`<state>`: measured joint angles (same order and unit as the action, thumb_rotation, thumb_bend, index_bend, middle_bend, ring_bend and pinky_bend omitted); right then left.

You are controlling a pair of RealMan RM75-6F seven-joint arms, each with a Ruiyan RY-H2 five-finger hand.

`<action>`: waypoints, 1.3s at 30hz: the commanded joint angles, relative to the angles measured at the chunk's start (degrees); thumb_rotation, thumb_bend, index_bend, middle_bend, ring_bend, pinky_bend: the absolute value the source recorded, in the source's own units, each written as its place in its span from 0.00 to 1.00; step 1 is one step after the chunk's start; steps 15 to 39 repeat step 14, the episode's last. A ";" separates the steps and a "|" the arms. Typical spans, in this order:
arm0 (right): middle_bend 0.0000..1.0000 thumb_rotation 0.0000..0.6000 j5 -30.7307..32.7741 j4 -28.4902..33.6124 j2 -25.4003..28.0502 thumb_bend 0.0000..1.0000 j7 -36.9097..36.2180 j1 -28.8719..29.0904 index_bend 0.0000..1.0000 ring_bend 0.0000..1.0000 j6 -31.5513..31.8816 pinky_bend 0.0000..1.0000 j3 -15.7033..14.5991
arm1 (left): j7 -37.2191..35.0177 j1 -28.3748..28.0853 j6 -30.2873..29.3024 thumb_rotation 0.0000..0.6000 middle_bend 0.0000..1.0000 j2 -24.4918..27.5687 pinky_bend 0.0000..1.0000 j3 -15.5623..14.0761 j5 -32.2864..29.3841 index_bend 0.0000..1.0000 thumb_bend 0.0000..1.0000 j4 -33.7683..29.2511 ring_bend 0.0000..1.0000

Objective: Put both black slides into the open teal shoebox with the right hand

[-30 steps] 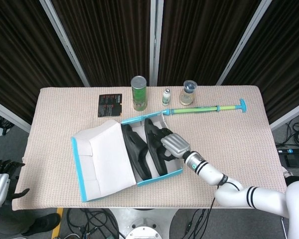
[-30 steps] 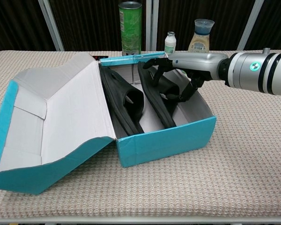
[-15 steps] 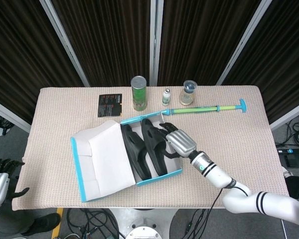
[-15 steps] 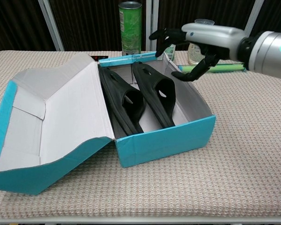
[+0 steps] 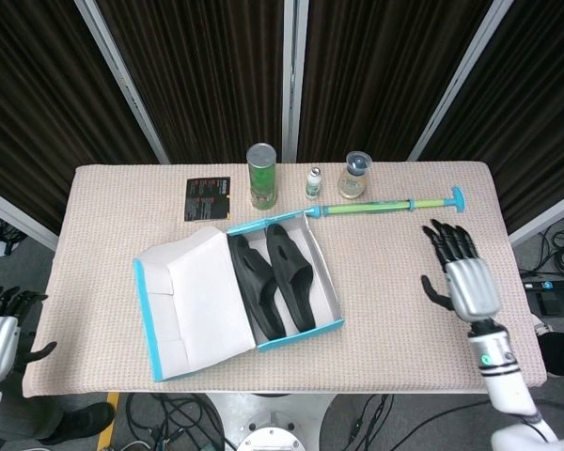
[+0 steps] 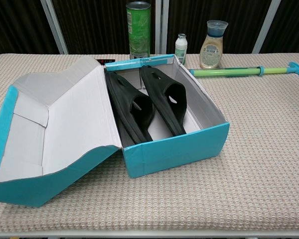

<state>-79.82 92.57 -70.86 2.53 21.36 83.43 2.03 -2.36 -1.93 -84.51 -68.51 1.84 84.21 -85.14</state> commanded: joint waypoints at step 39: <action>0.00 1.00 -7.08 -0.84 3.67 0.30 -7.92 -15.43 0.00 0.00 9.83 0.00 -7.33 | 4.94 0.22 -1.95 1.00 0.21 -1.14 0.07 0.33 0.06 0.26 0.06 -0.95 0.11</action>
